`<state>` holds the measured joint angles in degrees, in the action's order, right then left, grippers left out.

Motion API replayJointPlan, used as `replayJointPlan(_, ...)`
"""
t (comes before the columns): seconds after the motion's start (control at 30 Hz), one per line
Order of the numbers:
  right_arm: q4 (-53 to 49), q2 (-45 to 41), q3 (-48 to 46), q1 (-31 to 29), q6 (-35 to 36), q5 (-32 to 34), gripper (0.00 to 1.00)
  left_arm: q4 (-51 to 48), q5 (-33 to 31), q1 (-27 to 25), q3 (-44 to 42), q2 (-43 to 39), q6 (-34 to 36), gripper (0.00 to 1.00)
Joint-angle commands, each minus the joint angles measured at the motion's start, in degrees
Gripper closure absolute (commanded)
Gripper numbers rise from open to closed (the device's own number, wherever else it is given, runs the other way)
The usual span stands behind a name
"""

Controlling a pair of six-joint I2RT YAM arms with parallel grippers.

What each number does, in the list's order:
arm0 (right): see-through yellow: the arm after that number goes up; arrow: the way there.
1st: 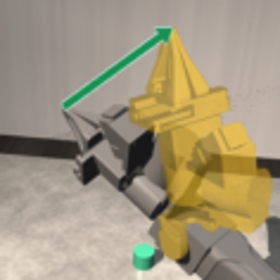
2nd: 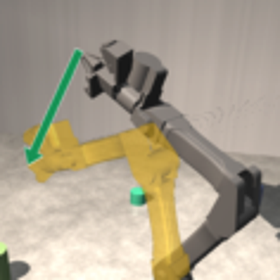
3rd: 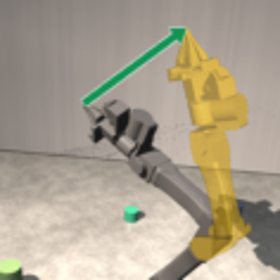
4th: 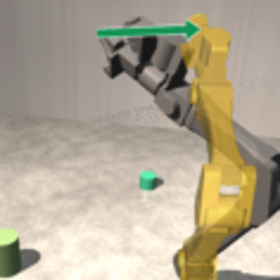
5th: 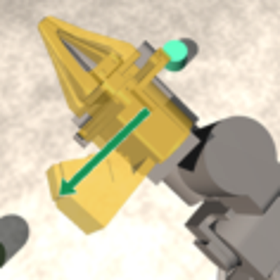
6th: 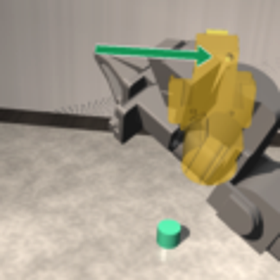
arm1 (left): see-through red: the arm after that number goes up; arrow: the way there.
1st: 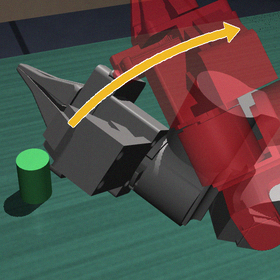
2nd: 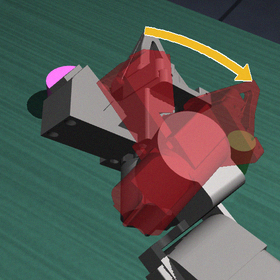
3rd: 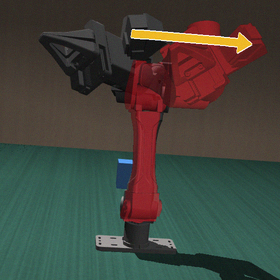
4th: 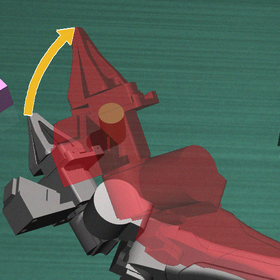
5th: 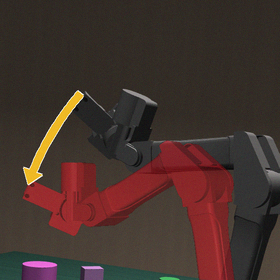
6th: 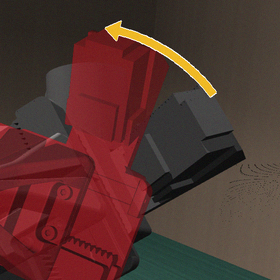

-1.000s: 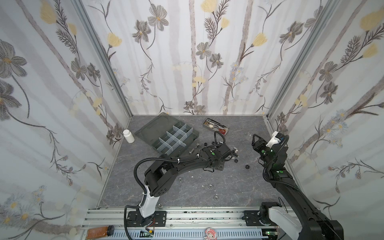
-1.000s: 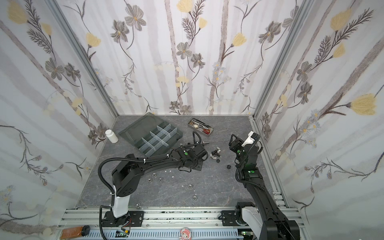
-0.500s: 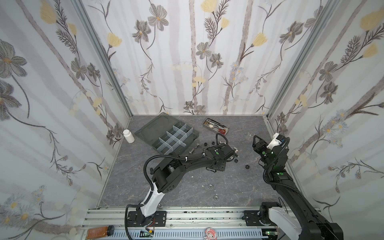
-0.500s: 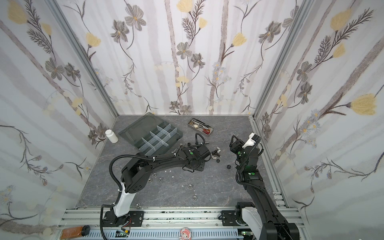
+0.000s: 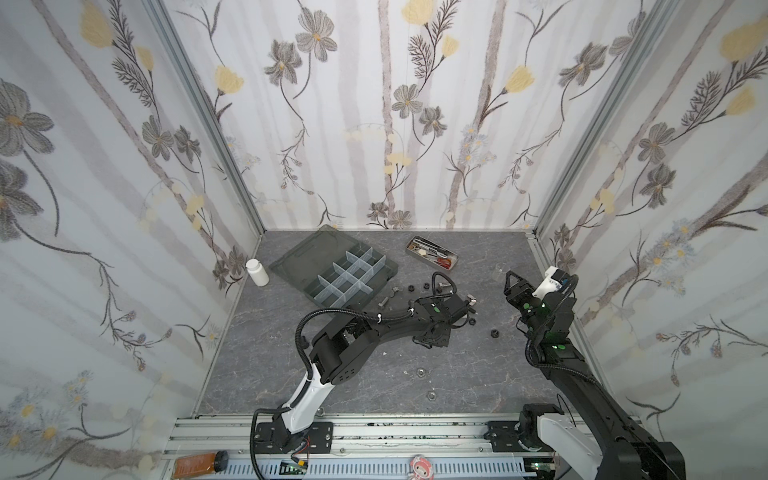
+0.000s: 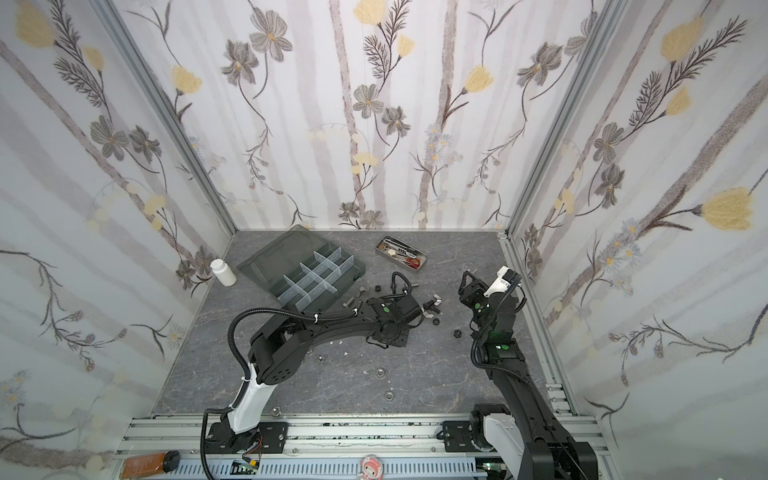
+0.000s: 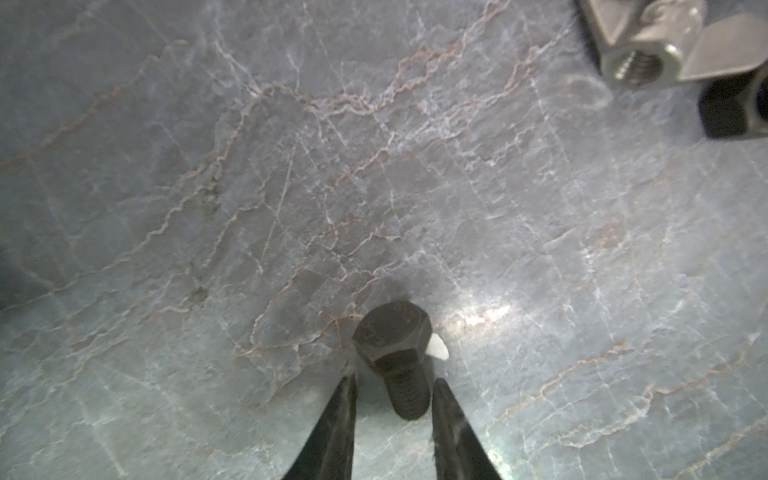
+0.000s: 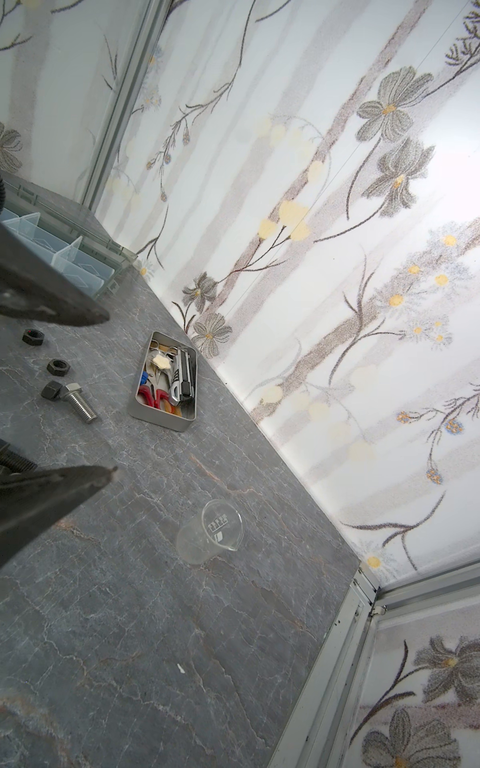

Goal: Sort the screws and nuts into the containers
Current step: 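Lower the left gripper onto the small black bolt and close it, then carry the black bolt with the left gripper into an organizer compartment and release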

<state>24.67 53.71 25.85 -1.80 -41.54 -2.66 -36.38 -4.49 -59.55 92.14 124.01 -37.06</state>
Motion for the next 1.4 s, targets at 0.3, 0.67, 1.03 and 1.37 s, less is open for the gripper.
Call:
replayJointPlan(0.3,2.5,0.1,0.1,0.0,-0.3,-0.7,0.45,-0.1,-0.1,1.0,1.5,2.3,0.6,0.71)
replayJointPlan(0.67,2.6,0.2,0.2,0.0,-0.1,-0.8,0.45,-1.0,0.0,1.4,3.0,3.5,1.5,0.88)
replayJointPlan(1.03,2.2,-0.9,0.5,0.0,1.3,-2.7,0.42,-0.9,-1.9,3.7,0.6,-4.0,1.9,0.93)
replayJointPlan(1.37,0.0,1.2,1.6,-1.7,2.5,-7.5,0.39,-0.3,-2.9,10.6,-4.0,-13.5,4.8,0.93)
